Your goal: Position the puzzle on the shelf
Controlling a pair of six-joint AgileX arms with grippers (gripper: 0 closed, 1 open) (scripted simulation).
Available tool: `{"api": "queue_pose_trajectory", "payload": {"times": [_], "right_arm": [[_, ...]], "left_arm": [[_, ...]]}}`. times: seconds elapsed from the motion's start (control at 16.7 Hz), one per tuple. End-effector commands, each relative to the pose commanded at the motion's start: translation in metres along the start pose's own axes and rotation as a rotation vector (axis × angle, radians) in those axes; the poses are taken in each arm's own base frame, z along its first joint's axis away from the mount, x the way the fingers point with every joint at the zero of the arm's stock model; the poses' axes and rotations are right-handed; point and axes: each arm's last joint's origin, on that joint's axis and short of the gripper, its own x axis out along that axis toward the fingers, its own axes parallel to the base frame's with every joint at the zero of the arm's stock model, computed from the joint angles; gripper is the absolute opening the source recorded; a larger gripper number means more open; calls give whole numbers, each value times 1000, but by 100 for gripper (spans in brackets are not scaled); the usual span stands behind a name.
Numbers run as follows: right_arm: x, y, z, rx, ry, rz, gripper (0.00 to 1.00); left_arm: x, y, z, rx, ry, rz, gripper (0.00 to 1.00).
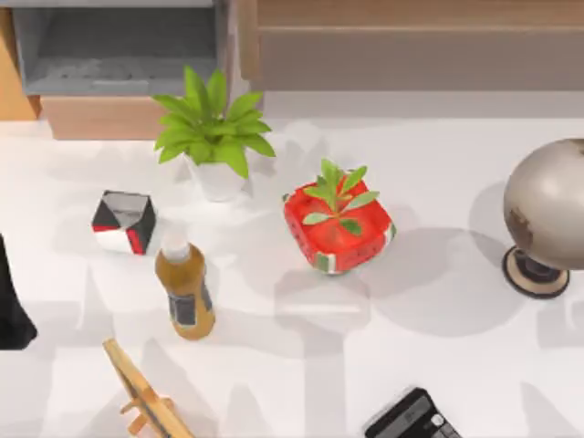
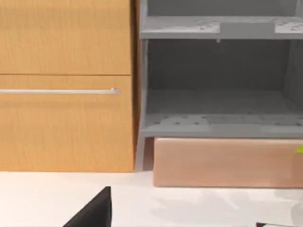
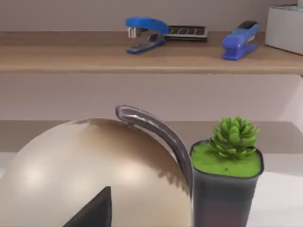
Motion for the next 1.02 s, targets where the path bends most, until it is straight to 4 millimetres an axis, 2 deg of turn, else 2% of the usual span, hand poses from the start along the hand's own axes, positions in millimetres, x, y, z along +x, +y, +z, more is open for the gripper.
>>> {"api": "queue_pose_trajectory", "payload": {"times": [0.3, 0.6, 0.78, 1.02], "right_arm": [[0, 0, 0, 0, 0, 0, 100], [0, 0, 0, 0, 0, 0, 100], [0, 0, 0, 0, 0, 0, 100], [0, 0, 0, 0, 0, 0, 100]], "left_arm": [[2, 0, 8, 38, -5, -12, 100], [18, 4, 42, 220, -20, -36, 100], [44, 11, 68, 385, -27, -41, 100], [102, 31, 92, 648, -30, -39, 100]]}}
